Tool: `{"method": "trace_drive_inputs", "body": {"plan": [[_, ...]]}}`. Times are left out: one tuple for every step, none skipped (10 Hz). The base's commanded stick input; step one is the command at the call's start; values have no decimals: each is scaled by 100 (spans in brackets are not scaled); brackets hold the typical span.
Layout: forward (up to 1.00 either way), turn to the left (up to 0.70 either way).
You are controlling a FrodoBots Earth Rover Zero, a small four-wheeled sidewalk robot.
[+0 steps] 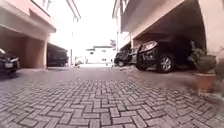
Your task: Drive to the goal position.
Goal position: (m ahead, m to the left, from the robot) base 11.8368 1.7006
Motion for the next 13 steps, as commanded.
{"method": "trace_drive_inputs", "body": {"plan": [[70, 0], [70, 0], [70, 0], [70, 0], [70, 0], [70, 0], [70, 0], [70, 0], [70, 0], [70, 0], [70, 0], [70, 0], [70, 0]]}}
